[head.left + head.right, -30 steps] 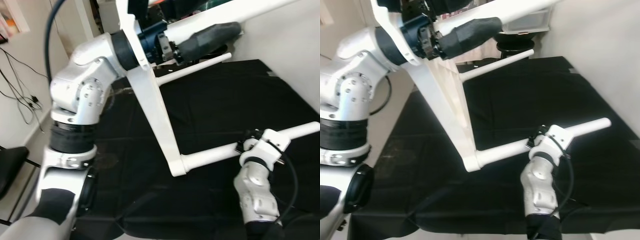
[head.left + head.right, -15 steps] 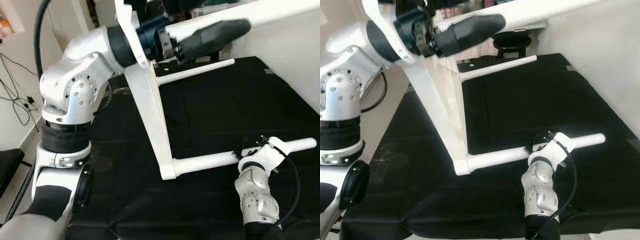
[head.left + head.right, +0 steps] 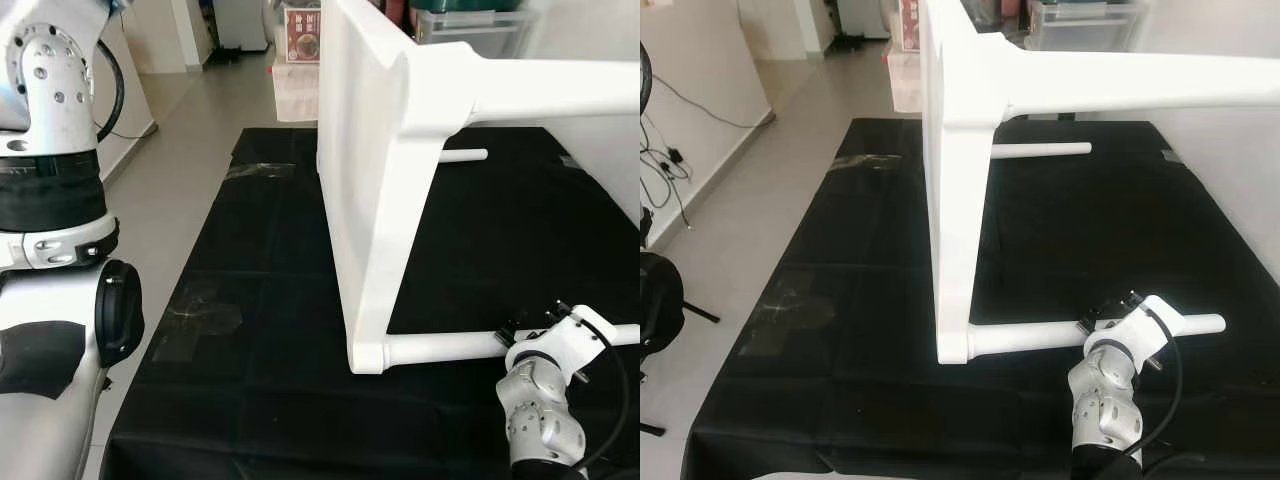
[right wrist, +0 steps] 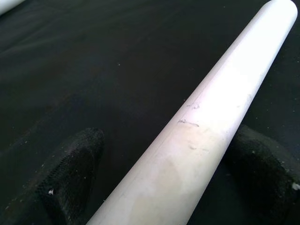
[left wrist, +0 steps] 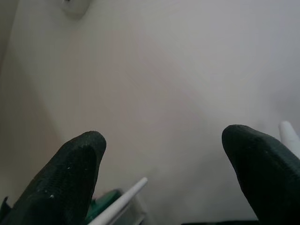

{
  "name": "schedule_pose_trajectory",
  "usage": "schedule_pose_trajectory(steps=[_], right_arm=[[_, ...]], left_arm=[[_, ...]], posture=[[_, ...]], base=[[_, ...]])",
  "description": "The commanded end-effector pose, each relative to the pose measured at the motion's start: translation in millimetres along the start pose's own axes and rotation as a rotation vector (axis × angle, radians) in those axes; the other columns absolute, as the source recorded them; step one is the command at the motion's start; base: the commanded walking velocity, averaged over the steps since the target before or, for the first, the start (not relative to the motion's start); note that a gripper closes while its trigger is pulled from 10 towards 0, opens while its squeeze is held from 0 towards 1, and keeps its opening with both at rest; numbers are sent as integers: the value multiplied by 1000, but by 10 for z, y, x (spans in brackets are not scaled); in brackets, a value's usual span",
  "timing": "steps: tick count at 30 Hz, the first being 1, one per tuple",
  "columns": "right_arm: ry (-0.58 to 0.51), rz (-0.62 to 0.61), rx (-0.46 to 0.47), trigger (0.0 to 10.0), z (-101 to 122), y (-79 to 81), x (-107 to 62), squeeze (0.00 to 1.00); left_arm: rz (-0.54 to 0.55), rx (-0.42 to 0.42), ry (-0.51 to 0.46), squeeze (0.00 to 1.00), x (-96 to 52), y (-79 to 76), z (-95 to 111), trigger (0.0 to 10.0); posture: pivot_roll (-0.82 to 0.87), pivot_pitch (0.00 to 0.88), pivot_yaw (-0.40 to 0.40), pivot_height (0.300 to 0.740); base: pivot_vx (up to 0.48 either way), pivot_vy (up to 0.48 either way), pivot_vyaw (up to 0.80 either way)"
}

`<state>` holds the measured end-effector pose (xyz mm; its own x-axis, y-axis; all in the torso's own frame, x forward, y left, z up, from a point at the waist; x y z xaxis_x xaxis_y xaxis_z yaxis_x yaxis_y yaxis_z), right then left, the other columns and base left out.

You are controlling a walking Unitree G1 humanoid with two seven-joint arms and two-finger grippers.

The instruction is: Building children table

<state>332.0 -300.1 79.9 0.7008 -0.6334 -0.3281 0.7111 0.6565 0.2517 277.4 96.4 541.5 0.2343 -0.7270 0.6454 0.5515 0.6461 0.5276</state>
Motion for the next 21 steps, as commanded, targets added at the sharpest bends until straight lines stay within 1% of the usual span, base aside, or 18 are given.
schedule_pose_trajectory(steps=[1,2,3,4,5,6,7,9,10,13,14,16,18,19,20,21], right_arm=[[396,-146,-223,10000,-1110,-615,-184,1000],[374,-131,-212,10000,-1055,-578,-179,1000],[360,-122,-203,10000,-1019,-555,-176,1000],[360,-122,-203,10000,-1019,-555,-176,1000],[336,-115,-183,10000,-966,-543,-187,1000],[336,-115,-183,10000,-966,-543,-187,1000],[307,-99,-159,10000,-910,-524,-203,1000],[262,-62,-111,10000,-811,-491,-243,1000],[227,-39,-102,10000,-723,-479,-273,1000],[205,-25,-99,10000,-664,-473,-296,1000],[176,11,-97,10000,-585,-439,-337,1000],[112,101,-66,10000,-424,-327,-430,1000],[32,194,-64,10000,-210,-204,-553,1000],[-7,236,-67,10000,-100,-144,-622,961],[-7,236,-67,10000,-100,-144,-622,961],[-30,252,-64,10000,-25,-120,-672,875]], left_arm=[[26,-19,31,0,-120,23,-52,10000],[52,-51,74,0,-238,16,-207,10000],[68,-71,100,0,-313,10,-304,10000],[68,-71,100,0,-313,10,-304,10000],[97,-106,141,0,-453,-13,-483,10000],[97,-106,141,0,-453,-13,-483,10000],[133,-141,186,0,-603,-42,-659,10000],[183,-188,244,0,-824,-99,-892,10000],[204,-209,265,0,-899,-125,-969,10000],[215,-222,277,0,-939,-141,-1010,10000],[231,-238,284,0,-974,-149,-1045,10000],[246,-260,290,0,-1015,-172,-1095,10000],[253,-277,298,0,-1048,-208,-1134,10000],[254,-281,301,0,-1062,-217,-1145,10000],[254,-281,301,0,-1062,-217,-1145,10000],[257,-286,301,0,-1073,-220,-1155,10000]], posture=[[-39,146,75,740],[-40,145,72,740],[-40,145,72,740],[-40,145,72,740],[-45,149,74,740],[-45,149,74,740],[-45,149,74,740],[-50,153,76,740],[-56,156,77,740],[-56,156,77,740],[-65,156,83,740],[-70,156,89,740],[-78,157,96,740],[-85,156,100,740],[-85,156,100,740],[-87,156,101,740]], base=[[0,0,0],[0,0,0],[0,0,0],[0,0,0],[0,0,0],[0,0,0],[0,0,0],[0,0,0],[0,0,0],[0,0,0],[0,0,0],[0,0,0],[0,0,0],[0,0,0],[0,0,0],[0,0,0]])
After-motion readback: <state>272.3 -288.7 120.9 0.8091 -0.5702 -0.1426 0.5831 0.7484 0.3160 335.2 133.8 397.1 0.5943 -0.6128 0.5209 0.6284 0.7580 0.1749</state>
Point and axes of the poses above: a point about 5 cm out from each wrist's last joint towards the gripper, its own x axis pointing out of the wrist towards the gripper, its own z axis along the axis of the wrist's last joint, y = z × x, the point moved 6 cm from there along x, pointing out of the wrist towards the gripper, and after that the axes turned 1 degree about -x, right-handed, at the moved point
